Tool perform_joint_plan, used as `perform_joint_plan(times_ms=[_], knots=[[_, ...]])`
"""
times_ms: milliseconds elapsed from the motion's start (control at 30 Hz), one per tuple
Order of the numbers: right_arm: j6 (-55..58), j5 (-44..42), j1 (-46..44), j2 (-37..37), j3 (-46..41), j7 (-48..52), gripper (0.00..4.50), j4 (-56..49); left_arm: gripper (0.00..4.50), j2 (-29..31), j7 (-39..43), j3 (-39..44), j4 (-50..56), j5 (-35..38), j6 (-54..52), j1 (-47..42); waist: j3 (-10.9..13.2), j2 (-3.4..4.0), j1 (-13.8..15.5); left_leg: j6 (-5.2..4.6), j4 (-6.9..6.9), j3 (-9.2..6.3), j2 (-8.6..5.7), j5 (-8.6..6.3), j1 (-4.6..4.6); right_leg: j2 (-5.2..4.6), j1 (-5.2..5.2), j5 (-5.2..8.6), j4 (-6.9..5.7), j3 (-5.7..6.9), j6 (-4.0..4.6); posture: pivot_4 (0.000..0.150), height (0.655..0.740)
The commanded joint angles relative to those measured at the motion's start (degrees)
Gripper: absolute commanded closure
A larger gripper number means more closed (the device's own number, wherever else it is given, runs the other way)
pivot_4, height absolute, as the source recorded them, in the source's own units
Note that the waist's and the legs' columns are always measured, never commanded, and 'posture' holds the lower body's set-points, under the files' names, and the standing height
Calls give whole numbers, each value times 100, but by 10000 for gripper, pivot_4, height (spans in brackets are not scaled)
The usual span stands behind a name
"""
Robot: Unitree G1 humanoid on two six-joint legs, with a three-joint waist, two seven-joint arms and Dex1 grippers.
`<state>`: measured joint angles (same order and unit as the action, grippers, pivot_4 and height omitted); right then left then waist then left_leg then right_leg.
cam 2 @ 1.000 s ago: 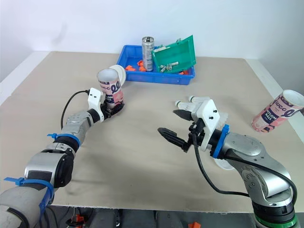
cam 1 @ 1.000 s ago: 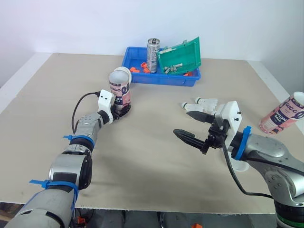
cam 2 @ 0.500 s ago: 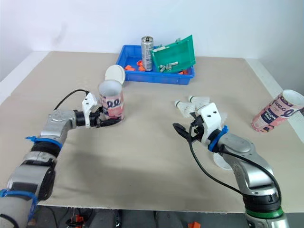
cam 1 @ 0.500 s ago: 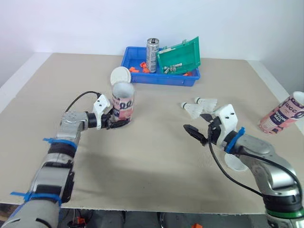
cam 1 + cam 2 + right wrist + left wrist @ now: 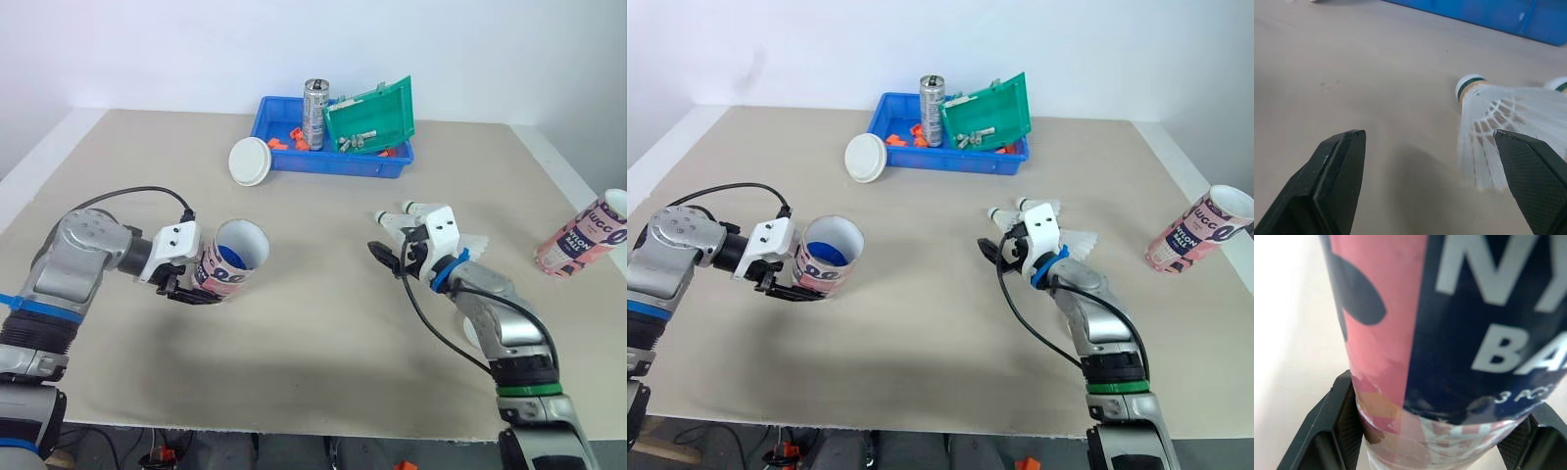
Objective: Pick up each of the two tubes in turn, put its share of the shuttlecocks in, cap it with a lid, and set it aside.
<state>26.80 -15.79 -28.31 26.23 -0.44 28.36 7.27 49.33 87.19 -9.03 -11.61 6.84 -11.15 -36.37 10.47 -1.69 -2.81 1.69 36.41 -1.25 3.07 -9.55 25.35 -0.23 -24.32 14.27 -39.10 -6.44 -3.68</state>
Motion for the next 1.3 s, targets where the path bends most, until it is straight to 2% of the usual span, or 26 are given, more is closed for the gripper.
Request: perform_joint_plan(times_ms=[33,67,200,400,433,467,667,833,1000,1133,1300], knots=[[-425,178,-424,-108,1,111,0,555,15478,189,91,11,389,147,-310,123,0,0,-7,0,0,0,1,0,-1,2,0,0,0,0,1,1500,7038],[-505,226,-532,-143,1,112,0,739,15478,257,148,-19,489,165,-439,200,1,1,-15,0,-1,0,3,0,-1,3,0,0,-1,1,1,1500,7038],[-770,376,-775,-227,2,143,10810,1173,15541,540,319,-208,618,20,-611,446,1,2,-24,-1,-5,0,5,-1,0,5,-4,4,-2,1,4,1500,7038],[-881,409,-686,-248,30,324,39875,825,15541,638,289,-438,433,-157,-391,562,1,2,-30,-1,-7,4,11,-1,-9,7,-1,3,-3,3,11,1500,7038],[-874,364,-609,-228,60,442,43576,597,15541,622,297,-455,436,-142,-401,564,1,2,-31,-1,-7,4,12,-1,-10,7,-1,2,-4,3,12,1500,7038],[-847,277,-464,-166,135,668,44812,174,15541,594,314,-484,446,-129,-403,565,0,4,-29,-1,-7,4,14,-1,-12,9,-1,2,-6,3,13,1500,7038],[-640,-340,70,486,458,2079,44812,-1976,15541,427,373,-693,256,-210,-314,343,-8,22,-4,-2,-10,3,17,-2,-16,13,4,10,-8,4,14,1500,7038],[-391,-915,-323,1021,497,2862,44812,-3119,15541,227,511,-844,25,-214,-321,129,-11,26,6,-2,0,4,16,-2,-25,9,13,18,-8,4,36,1500,7038],[-579,-743,-811,1241,910,3366,44812,-3281,15541,83,531,-976,-217,-296,-232,-54,-18,28,19,-2,7,7,15,-1,-27,5,18,15,-8,5,38,1500,7038],[-873,-196,-1299,1077,1565,3550,44812,-2845,15541,29,531,-1027,-279,-276,-228,-165,-20,33,31,-2,10,11,11,-1,-26,-2,18,15,-8,6,38,1500,7038],[-1141,185,-1641,864,1948,3692,44812,-2429,15541,47,531,-1057,-283,-252,-229,-188,-20,33,49,-2,13,15,10,1,-23,-8,19,17,-7,7,36,1500,7038]])
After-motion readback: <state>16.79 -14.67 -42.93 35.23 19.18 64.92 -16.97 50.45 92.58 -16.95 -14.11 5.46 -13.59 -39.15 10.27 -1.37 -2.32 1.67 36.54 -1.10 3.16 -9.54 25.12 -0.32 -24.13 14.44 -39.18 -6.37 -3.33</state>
